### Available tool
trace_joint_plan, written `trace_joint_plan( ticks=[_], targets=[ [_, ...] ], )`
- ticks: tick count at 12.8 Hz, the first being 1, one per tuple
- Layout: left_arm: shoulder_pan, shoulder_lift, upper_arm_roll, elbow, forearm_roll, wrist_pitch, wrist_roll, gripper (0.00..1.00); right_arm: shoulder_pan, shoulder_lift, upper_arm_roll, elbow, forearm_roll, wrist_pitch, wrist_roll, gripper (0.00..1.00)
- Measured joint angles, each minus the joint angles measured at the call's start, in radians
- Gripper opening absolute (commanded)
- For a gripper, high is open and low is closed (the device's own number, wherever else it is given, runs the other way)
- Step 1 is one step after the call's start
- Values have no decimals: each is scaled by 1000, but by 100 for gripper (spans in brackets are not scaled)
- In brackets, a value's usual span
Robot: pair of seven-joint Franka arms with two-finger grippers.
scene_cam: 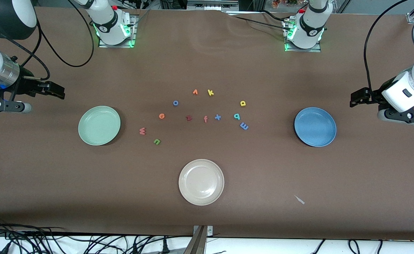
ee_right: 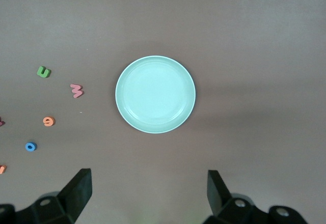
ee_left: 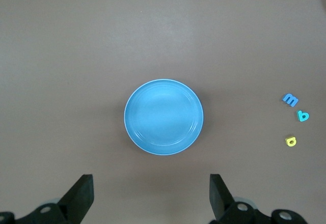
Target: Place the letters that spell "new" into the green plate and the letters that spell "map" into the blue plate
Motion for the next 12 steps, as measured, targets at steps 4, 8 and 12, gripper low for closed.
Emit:
trace_joint_plan(
  ticks=[4, 8, 12],
  targets=[
    [0, 0, 0, 0, 0, -1, 0, 100, 0, 4, 1, -1, 0, 0, 0, 100],
    [-12, 4, -33, -4, 0, -4, -91, 100, 22, 33, 7, 0, 0, 2, 1, 100],
    [-32, 81, -193, -23, 0, 44, -369, 100, 63, 48, 23, 1, 2, 4, 3, 100]
  ],
)
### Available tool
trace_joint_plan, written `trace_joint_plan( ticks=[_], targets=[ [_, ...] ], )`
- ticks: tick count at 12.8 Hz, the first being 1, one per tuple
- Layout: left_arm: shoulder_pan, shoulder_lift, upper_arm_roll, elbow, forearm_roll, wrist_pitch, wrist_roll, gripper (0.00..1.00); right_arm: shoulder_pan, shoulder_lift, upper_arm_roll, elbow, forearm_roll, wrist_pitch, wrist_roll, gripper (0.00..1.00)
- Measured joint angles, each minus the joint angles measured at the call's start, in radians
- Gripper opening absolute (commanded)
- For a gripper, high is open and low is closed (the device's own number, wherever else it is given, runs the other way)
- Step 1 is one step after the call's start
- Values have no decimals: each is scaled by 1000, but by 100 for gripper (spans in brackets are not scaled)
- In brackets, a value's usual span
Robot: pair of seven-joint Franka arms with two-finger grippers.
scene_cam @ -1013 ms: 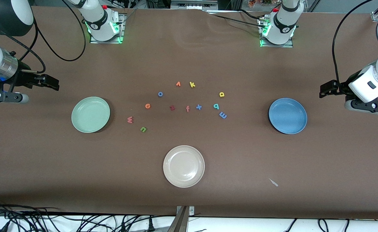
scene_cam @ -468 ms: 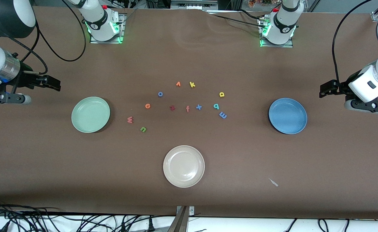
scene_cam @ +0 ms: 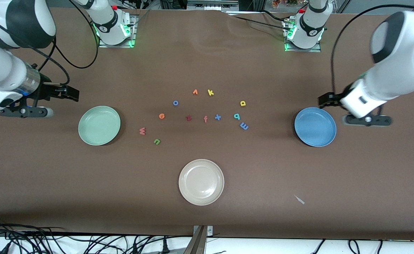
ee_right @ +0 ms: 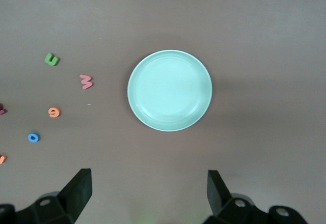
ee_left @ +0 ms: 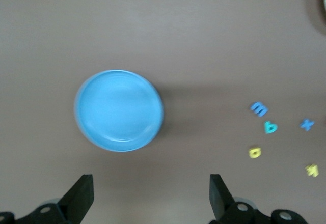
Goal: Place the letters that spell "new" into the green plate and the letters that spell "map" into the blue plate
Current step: 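Move the left gripper and the right gripper over the foam letters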
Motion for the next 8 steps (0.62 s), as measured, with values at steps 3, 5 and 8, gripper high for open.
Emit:
trace_joint_plan(
  ticks=[3, 5, 8],
  targets=[
    [-8, 99, -115, -69, 0, 141, -197, 99, 67, 29, 7, 0, 2, 30, 55, 100],
    [-28, 145, -153, -166, 0, 311, -314, 99, 121, 66, 10, -2, 13, 70, 155, 100],
    [-94, 212, -161, -273, 0, 490, -477, 94, 185, 124, 12, -3, 70, 129, 269, 100]
  ],
)
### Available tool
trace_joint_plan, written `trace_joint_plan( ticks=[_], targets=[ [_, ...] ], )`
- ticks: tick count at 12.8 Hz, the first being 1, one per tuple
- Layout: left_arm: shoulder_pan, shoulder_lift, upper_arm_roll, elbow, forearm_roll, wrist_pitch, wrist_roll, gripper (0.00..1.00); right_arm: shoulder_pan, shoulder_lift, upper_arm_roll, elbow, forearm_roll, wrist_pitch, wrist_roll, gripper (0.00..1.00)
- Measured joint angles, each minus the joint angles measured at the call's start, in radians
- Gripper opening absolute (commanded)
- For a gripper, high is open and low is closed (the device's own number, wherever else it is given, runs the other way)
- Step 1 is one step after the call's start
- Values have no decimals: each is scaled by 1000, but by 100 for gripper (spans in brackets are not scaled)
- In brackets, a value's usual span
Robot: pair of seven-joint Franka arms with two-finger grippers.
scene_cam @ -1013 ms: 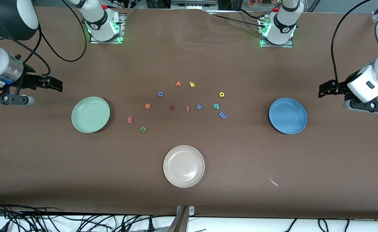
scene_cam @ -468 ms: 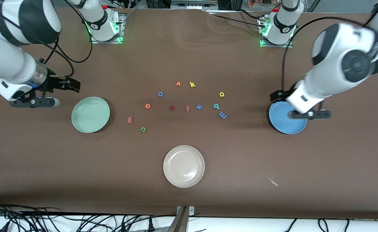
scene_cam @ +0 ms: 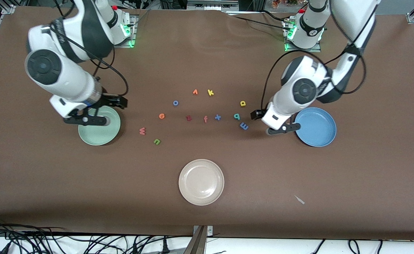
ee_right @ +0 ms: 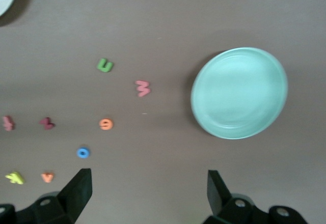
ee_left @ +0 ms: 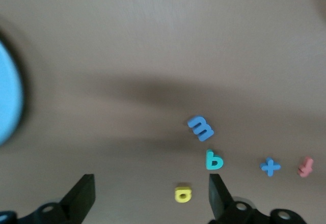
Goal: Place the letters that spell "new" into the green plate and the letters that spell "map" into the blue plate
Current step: 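Move the left gripper and the right gripper over the foam letters, then grasp the yellow a with the left gripper while the right gripper grasps the orange e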
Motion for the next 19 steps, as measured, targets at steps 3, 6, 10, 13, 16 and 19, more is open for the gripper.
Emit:
trace_joint_plan(
  ticks=[3, 6, 10, 13, 16, 19],
  targets=[
    [-46, 55, -1, -8, 0, 26, -132, 86, 41, 28, 0, -42, 18, 102, 69, 100],
    [-64, 102, -1, -21, 0, 74, -177, 81, 86, 36, 0, -161, 19, 281, 141, 100],
    [-79, 115, -2, -94, 0, 137, -183, 77, 131, 40, 1, -319, 19, 496, 192, 100],
    [-95, 115, -3, -126, 0, 171, -198, 69, 146, 54, 2, -400, 19, 631, 220, 100],
    [-113, 115, -4, -149, 0, 210, -206, 67, 162, 96, 3, -422, 19, 687, 240, 100],
    [-121, 115, -4, -214, 0, 323, -208, 67, 167, 140, 6, -422, 21, 723, 243, 100]
  ],
)
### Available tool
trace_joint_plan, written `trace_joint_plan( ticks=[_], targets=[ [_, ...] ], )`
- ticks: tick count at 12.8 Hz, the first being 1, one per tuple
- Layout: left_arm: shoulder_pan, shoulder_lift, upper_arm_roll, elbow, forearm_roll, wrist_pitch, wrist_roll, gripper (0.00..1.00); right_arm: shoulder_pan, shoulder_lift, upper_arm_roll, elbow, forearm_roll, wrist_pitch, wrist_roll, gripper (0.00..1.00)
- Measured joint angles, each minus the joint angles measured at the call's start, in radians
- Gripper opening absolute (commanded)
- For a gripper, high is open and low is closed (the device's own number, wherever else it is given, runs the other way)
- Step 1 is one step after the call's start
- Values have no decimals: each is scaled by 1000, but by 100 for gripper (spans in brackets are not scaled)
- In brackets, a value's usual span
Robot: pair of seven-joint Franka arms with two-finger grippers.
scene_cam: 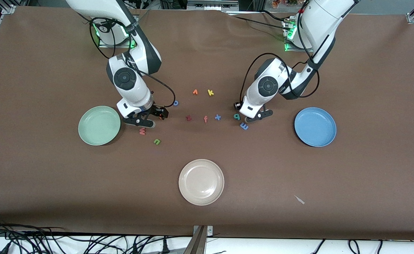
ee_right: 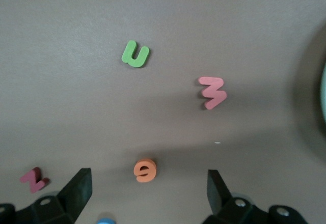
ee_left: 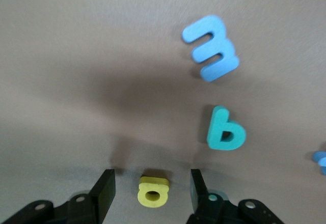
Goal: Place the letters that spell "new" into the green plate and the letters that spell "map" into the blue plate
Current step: 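Grasp the yellow a with the left gripper while the right gripper grasps the orange e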
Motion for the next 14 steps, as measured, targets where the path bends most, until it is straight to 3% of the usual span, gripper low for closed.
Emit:
trace_joint_plan(
  ticks=[3, 7, 11, 14],
  targets=[
    [0, -2, 0, -8, 0, 12, -1, 66, 1, 46, 14, 0, 27, 45, 4, 100],
    [-10, -4, -3, -8, 0, 10, -7, 51, 2, 76, 36, 0, 56, 63, 14, 99],
    [-16, -7, -5, -8, 0, 9, -10, 40, 2, 90, 37, 0, 56, 65, 19, 91],
    [-17, -9, -7, -8, 0, 8, -10, 24, 3, 102, 47, 0, 69, 65, 19, 82]
  ],
)
